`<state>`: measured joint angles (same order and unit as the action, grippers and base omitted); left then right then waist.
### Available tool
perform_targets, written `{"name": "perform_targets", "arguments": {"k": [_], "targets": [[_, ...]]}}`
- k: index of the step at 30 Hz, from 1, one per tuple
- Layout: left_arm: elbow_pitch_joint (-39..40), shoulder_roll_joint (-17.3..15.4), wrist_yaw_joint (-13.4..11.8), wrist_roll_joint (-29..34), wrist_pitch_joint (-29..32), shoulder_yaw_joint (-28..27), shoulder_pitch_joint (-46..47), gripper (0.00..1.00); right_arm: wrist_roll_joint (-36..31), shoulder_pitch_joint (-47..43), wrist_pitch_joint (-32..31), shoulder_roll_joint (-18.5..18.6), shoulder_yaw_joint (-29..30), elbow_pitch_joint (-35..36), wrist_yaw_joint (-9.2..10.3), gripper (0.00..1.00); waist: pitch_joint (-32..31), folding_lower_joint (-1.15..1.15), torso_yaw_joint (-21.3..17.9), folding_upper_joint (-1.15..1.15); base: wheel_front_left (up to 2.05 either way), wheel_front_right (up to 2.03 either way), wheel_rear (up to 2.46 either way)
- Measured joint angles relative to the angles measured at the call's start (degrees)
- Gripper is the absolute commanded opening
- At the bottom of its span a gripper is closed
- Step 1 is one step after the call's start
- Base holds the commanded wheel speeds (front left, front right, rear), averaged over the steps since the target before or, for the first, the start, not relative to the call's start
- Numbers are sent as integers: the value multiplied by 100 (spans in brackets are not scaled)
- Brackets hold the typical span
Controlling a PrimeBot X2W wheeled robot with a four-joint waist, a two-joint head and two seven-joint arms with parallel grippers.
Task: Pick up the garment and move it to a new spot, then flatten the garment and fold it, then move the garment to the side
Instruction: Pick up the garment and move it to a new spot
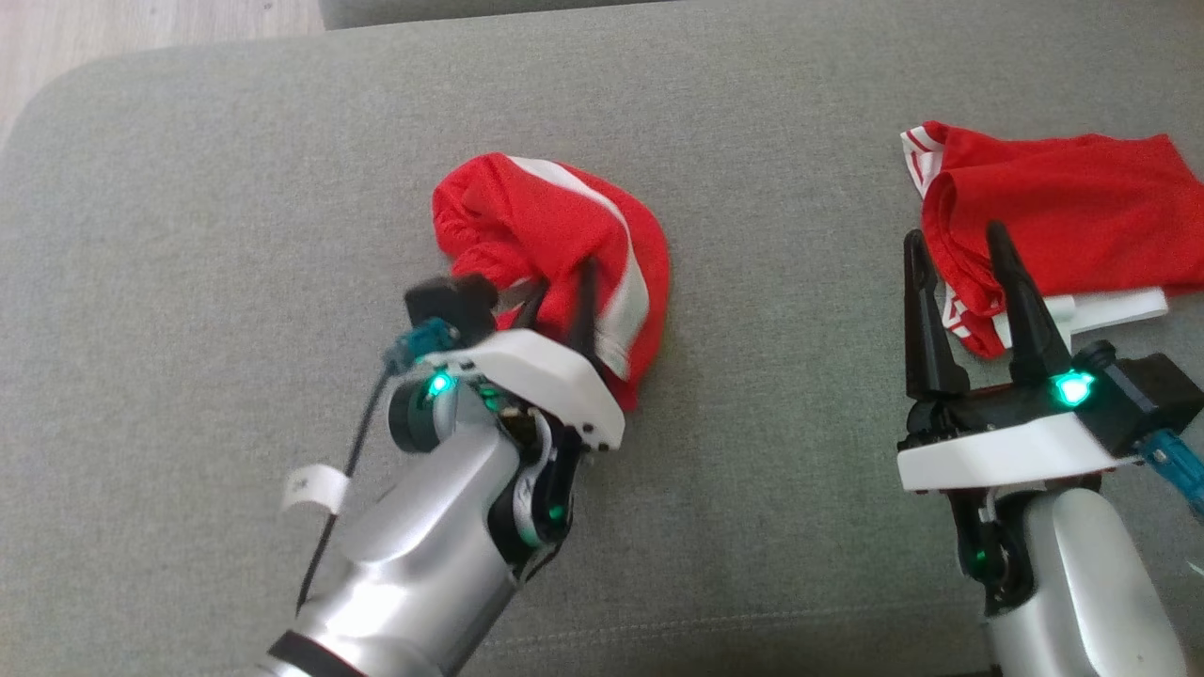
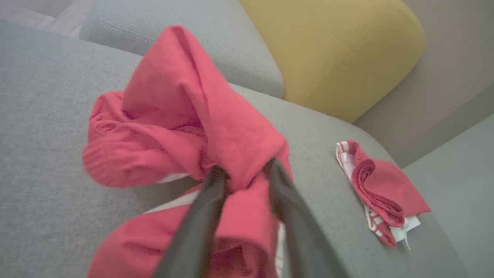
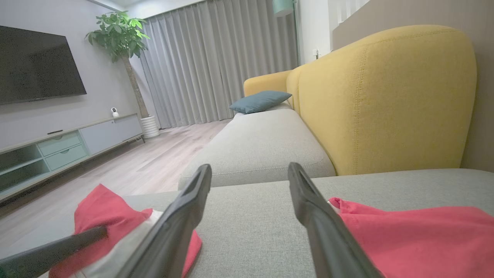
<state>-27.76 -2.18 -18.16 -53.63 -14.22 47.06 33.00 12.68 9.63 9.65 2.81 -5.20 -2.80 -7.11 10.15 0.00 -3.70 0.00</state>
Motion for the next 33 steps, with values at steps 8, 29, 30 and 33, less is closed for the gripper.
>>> {"name": "perform_targets", "arguments": {"k": [8,29,30,33], "targets": [[-357,0,-9,257,0,62,31,100,43,-1,103,0,-9,-154,0,100,-104,0,49,0,0,0,0],[622,-1304,151,2310,-8,-654,-309,100,42,-274,145,-1,45,-330,0,100,-578,0,599,0,0,0,0],[727,-1359,152,2359,-8,-687,-446,100,42,-300,145,-1,36,-333,0,100,-600,0,616,0,0,0,0],[1063,-1432,143,2505,-8,-835,-957,100,42,-372,145,-1,32,-357,0,100,-659,0,651,0,0,0,0]]}}
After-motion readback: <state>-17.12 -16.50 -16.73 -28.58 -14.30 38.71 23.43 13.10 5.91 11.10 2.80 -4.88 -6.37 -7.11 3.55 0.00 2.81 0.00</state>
